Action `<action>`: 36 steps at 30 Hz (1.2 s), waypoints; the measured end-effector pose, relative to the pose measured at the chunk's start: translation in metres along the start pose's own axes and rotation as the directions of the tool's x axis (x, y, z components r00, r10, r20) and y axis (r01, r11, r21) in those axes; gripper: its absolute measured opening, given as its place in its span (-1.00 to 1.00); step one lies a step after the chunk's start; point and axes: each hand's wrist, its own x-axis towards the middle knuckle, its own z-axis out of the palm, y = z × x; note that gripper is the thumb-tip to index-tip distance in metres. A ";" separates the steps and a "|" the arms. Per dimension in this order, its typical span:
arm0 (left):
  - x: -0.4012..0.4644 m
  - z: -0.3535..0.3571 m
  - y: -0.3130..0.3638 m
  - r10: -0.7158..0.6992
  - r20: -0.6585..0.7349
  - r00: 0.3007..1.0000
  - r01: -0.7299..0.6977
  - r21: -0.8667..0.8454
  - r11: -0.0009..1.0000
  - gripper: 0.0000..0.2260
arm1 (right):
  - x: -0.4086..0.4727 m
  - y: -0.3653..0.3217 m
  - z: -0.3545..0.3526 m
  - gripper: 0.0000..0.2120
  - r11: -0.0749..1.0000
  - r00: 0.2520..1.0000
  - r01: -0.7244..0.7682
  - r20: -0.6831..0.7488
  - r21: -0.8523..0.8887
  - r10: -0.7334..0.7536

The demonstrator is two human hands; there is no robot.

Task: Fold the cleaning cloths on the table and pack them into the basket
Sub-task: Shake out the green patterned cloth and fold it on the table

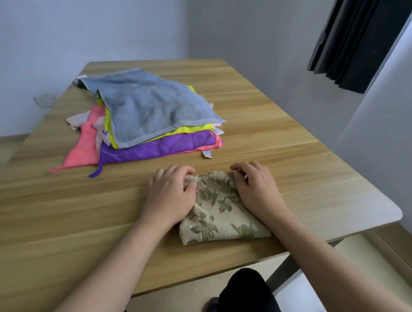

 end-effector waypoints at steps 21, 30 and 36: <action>0.040 -0.101 0.048 0.181 0.150 0.972 -0.157 -0.161 0.974 -0.83 | 0.017 -0.053 -0.100 -0.68 0.989 0.988 0.143 0.060 0.044 -0.145; -0.037 -0.098 0.058 0.301 0.378 0.875 -0.375 0.139 0.916 -0.85 | -0.046 -0.044 -0.112 -0.82 0.970 0.931 0.221 0.320 -0.104 -0.178; -0.076 -0.071 0.044 0.212 0.487 0.847 -0.244 0.002 0.970 -0.87 | -0.084 -0.032 -0.106 -0.76 0.978 0.846 0.133 0.533 -0.159 -0.028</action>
